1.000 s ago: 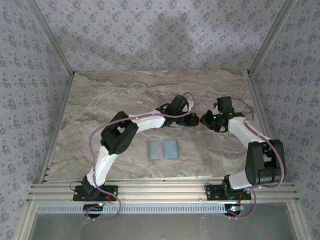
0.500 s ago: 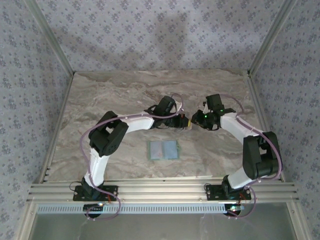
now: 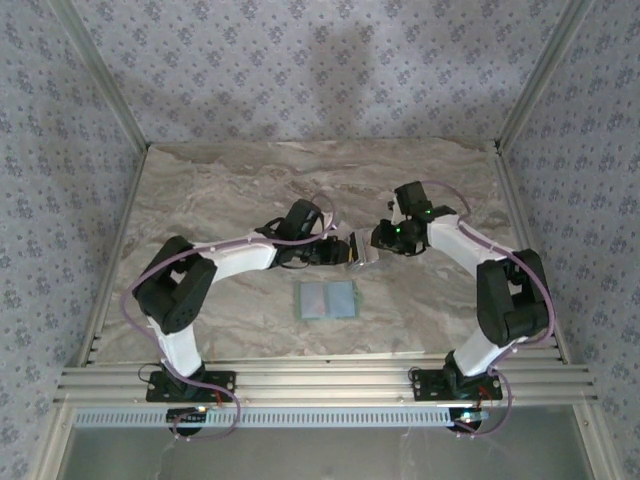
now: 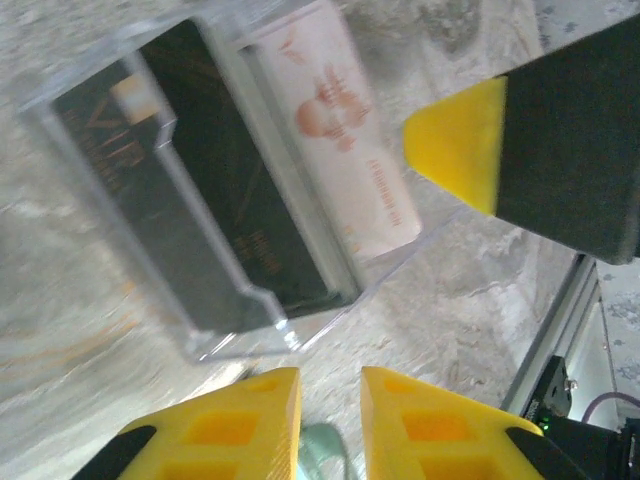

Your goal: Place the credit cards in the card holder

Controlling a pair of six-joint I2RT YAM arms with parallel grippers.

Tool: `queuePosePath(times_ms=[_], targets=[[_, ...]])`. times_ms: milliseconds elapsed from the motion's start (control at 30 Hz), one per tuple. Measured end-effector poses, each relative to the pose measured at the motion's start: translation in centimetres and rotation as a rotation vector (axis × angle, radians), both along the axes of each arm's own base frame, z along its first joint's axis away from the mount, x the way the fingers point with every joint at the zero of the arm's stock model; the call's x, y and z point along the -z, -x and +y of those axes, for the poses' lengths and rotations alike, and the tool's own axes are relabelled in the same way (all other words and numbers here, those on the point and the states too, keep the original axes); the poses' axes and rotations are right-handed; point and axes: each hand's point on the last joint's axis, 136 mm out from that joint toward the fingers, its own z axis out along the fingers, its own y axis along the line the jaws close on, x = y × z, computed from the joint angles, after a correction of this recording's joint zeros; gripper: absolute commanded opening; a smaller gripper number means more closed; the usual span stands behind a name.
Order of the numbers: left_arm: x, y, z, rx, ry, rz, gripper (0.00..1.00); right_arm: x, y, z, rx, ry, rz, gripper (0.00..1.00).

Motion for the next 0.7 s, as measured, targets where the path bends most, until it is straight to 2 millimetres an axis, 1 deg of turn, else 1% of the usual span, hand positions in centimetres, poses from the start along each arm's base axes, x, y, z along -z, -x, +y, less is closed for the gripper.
queuePosePath(times_ms=[133,200,267,300,367,400,467,533,600,700], targets=[[1.3,0.3,1.8,-0.013,-0.061,0.022,0.27,0.4,-0.1,0.7,-0.051,0.046,0.016,0.31],[2.1,0.5,2.7,-0.015,-0.093,0.041,0.27,0.5,-0.5,1.0,-0.066,0.06,0.016,0.3],[2.6,0.4,3.5,-0.02,-0.113,0.055,0.27,0.6,-0.7,1.2,-0.075,0.074,0.018,0.26],[2.8,0.2,4.0,-0.028,-0.121,0.062,0.26,0.6,-0.9,1.3,-0.08,0.082,0.016,0.22],[3.0,-0.4,4.9,-0.048,-0.126,0.07,0.26,0.8,-1.1,1.7,-0.089,0.093,0.012,0.15],[3.0,-0.8,5.3,-0.062,-0.128,0.074,0.25,0.9,-1.1,2.0,-0.098,0.1,0.012,0.15],[3.1,-1.5,6.0,-0.085,-0.128,0.077,0.25,0.6,-1.4,2.5,-0.112,0.106,0.0,0.16],[3.3,-2.0,6.5,-0.101,-0.129,0.081,0.25,0.7,-1.5,2.9,-0.122,0.115,0.001,0.19],[3.4,-2.1,6.7,-0.105,-0.131,0.084,0.25,1.0,-1.6,3.2,-0.133,0.124,0.011,0.23],[3.5,-2.0,6.8,-0.105,-0.132,0.089,0.25,0.8,-1.6,3.5,-0.146,0.128,0.01,0.24]])
